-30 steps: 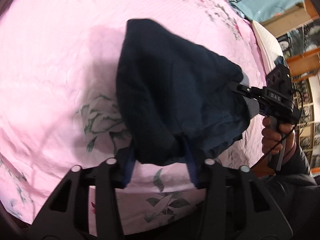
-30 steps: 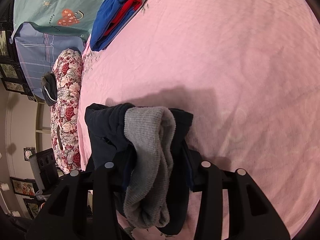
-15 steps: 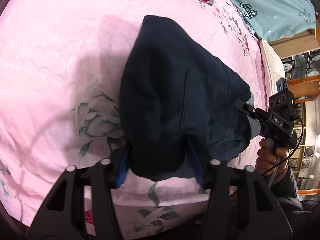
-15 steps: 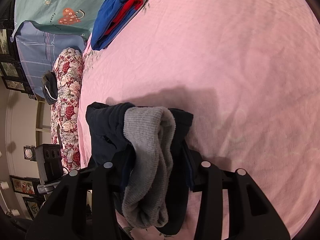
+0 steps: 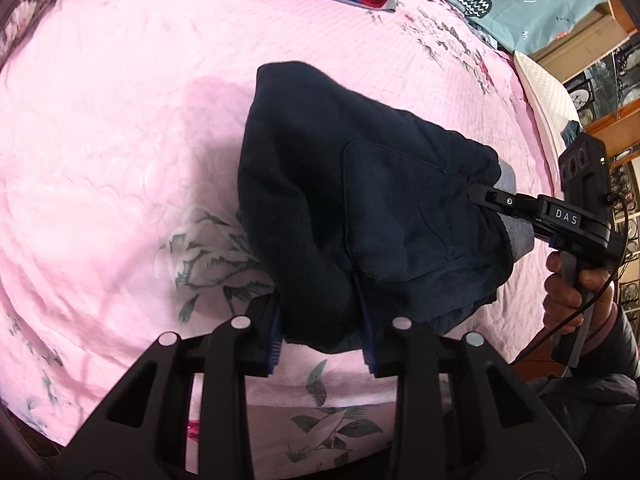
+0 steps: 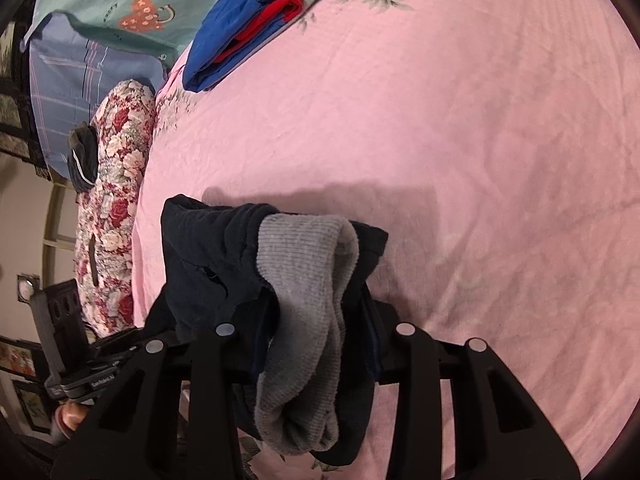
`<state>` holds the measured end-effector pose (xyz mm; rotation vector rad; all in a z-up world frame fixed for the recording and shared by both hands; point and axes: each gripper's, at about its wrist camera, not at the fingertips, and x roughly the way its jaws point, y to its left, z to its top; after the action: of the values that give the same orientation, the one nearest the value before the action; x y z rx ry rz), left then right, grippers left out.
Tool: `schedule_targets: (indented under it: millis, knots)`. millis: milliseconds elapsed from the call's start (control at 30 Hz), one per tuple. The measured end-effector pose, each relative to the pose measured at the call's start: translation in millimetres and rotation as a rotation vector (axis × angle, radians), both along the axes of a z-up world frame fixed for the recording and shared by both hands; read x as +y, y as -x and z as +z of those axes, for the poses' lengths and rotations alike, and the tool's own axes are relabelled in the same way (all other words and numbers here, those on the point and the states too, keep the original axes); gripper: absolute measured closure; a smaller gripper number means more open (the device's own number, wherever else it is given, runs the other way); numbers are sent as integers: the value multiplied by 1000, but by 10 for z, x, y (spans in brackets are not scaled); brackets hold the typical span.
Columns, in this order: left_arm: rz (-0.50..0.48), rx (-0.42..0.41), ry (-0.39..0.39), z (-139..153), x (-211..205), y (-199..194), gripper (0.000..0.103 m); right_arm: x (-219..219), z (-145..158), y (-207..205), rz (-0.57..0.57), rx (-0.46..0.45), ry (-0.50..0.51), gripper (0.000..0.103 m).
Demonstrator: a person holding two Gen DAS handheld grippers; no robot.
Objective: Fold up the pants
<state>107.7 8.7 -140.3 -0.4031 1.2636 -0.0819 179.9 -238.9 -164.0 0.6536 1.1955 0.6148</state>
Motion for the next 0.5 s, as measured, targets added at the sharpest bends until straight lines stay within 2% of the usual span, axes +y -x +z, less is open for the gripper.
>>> schedule_targets:
  millis: [133, 367, 500]
  knots:
    - [-15, -19, -21, 71, 6, 36, 74, 33, 106, 36, 7, -35, 44, 66]
    - [-25, -51, -12, 170, 28, 77, 75, 78, 284, 97, 18, -107, 105, 67]
    - [-47, -41, -4, 82, 44, 79, 75, 142, 364, 100, 36, -152, 161, 67]
